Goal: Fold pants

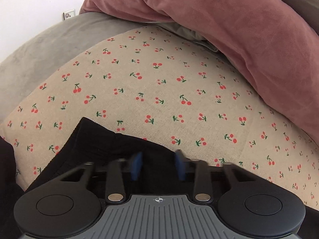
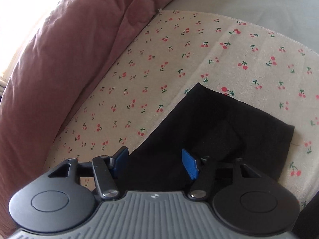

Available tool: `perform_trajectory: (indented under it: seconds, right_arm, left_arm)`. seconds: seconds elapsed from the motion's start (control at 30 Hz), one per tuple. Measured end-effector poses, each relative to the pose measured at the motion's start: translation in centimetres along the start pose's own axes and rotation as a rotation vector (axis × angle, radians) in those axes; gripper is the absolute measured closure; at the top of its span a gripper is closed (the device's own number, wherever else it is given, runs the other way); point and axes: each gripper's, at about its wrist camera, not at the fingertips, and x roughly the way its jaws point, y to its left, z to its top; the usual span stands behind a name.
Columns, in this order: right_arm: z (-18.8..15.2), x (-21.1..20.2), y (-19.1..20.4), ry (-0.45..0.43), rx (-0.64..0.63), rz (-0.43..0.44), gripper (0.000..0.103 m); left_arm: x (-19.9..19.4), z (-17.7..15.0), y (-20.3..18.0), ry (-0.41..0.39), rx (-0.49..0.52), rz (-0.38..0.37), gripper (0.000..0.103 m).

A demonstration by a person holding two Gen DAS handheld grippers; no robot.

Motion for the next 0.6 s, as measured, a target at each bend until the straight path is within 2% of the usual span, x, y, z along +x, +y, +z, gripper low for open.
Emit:
perform_trajectory:
  seconds: [0.03, 0.13, 0.2, 0.3, 0.37, 0.43, 0.47, 0.5, 0.6]
  right_arm:
    - [-0.3, -0.6, -0.3, -0.001, 0.022, 0.017, 0.039]
    - [-1.9, -2.9, -1.8, 0.028, 0.077, 0.106, 0.04]
    - [-3.2, -3.8, -1.9, 0.034, 0.06, 0.084, 0.04]
    - [-3.6, -2.5, -1.8, 0.08, 0.115, 0.092, 0.04]
    - [-3.3, -1.4, -1.3, 0.048, 0.143, 0.076, 0.04]
    - [-2.8, -0.6, -0.6, 0.0, 0.176, 0.065, 0.042]
    - [-2.7, -0.3, -0.2, -0.032, 0.172, 0.054, 0.067]
    - [-2.6, 0.2, 0.4, -0.031, 0.147, 0.025, 0.098]
    - [-3.1, 0.4, 0.6, -0.078, 0.124, 0.042, 0.1]
  left_arm:
    - [0.1, 0.3, 0.6, 0.009, -0.022, -0.014, 0.103]
    - [0.4, 0.8, 1.9, 0.031, -0.084, -0.072, 0.103]
    - [0.4, 0.7, 2.3, 0.032, -0.106, -0.088, 0.103]
    - [0.7, 0.9, 2.9, 0.048, -0.158, -0.123, 0.103]
    - [0.9, 1.1, 3.5, 0.065, -0.188, -0.147, 0.103]
    - [1.3, 1.4, 3.5, 0.074, -0.172, -0.159, 0.103]
    - [1.4, 1.4, 3.7, 0.071, -0.184, -0.162, 0.103]
    - [1.5, 1.4, 3.9, 0.068, -0.201, -0.166, 0.103]
    - [1.2, 1.0, 3.7, 0.037, -0.189, -0.162, 0.103]
